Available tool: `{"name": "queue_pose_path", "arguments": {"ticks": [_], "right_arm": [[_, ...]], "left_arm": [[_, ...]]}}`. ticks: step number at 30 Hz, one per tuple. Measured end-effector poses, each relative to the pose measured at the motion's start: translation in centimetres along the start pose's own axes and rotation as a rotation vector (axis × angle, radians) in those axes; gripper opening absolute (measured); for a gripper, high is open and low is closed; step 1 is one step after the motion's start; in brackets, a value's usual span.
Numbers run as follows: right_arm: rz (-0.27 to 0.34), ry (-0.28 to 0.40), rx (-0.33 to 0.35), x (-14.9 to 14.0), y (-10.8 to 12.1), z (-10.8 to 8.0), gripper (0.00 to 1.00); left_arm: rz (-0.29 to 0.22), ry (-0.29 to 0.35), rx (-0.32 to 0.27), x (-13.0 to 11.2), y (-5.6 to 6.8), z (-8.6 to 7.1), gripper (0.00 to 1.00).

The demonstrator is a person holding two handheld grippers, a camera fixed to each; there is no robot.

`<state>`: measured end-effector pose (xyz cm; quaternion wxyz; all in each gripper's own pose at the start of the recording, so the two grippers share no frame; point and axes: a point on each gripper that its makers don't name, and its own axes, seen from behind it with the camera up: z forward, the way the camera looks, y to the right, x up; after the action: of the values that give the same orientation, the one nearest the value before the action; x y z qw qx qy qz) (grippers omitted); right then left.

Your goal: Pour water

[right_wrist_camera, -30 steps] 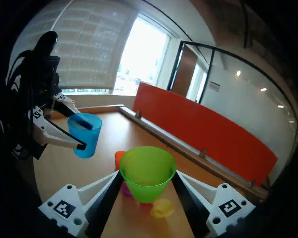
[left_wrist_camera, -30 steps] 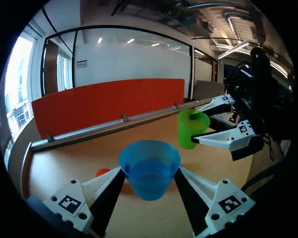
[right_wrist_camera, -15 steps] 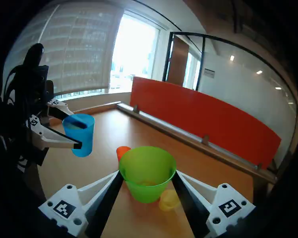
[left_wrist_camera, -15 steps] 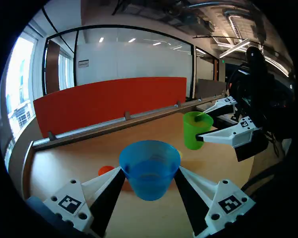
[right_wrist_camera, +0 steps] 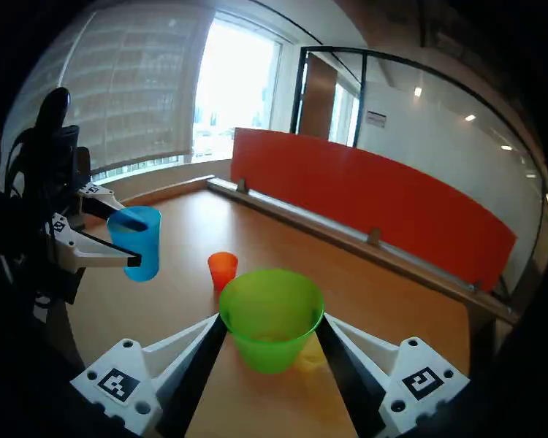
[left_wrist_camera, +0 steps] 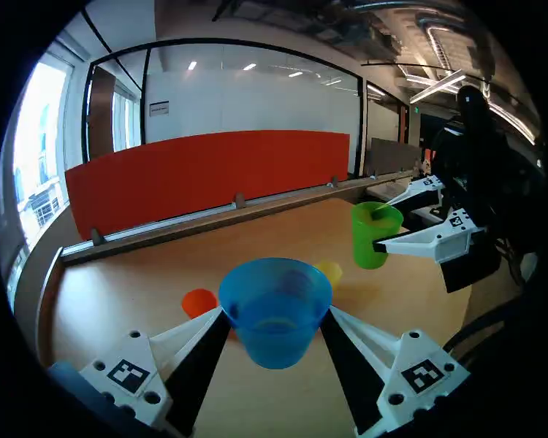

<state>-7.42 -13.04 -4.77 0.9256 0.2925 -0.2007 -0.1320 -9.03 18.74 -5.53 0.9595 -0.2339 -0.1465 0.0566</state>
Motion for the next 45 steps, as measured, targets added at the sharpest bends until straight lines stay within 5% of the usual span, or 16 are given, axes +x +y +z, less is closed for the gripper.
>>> {"name": "queue_pose_path", "arguments": {"ticks": [45], "right_arm": [[0.021, -0.142, 0.041, -7.1, -0.1, 3.8, 0.89]], "left_arm": [[0.051, -0.218, -0.050, -13.2, -0.6, 8.5, 0.83]]}}
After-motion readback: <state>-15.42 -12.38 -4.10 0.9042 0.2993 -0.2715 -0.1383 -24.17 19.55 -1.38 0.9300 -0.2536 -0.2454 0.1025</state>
